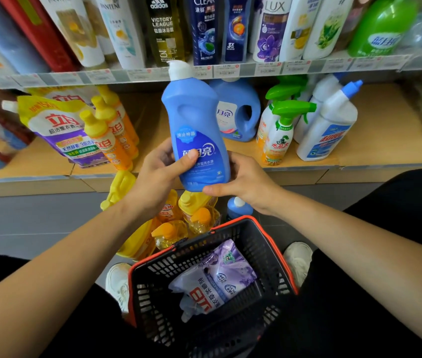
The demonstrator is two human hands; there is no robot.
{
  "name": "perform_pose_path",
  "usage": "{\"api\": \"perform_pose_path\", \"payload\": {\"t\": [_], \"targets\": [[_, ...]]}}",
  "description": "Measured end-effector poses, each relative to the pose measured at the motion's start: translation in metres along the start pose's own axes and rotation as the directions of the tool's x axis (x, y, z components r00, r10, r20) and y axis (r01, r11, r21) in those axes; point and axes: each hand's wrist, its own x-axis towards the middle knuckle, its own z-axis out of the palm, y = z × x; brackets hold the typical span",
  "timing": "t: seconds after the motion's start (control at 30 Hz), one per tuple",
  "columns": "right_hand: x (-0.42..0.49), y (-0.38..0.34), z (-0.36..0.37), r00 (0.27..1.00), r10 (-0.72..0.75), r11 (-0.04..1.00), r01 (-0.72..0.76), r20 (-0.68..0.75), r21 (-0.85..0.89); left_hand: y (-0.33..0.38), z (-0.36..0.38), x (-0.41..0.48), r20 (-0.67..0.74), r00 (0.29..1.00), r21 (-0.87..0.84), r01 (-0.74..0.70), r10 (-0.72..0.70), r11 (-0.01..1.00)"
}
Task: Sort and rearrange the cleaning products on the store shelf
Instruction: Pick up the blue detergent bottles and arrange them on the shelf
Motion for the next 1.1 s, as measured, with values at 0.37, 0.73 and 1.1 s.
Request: {"api": "perform_pose_path", "payload": {"t": [0.37,0.73,1.1], "targets": [[0.006,-0.029,-0.032,0.940,-0.245,0.958,0.197,-0.238,-0.209,0.002,-0.025,0.005,-0.233,0.947,0.737,0.024,0.221,0.676],[-0.009,-0.039,-0.013,0.955,-0.296,0.927,0.282,-0.018,-0.246,-0.011,-0.007,0.000,0.188,0.982,0.628,-0.145,0.032,0.765],[-0.010,-0.044,-0.004,0.956,-0.287,0.934,0.265,-0.060,-0.239,-0.015,-0.006,-0.008,0.180,0.941,0.842,-0.298,0.286,0.450]]}}
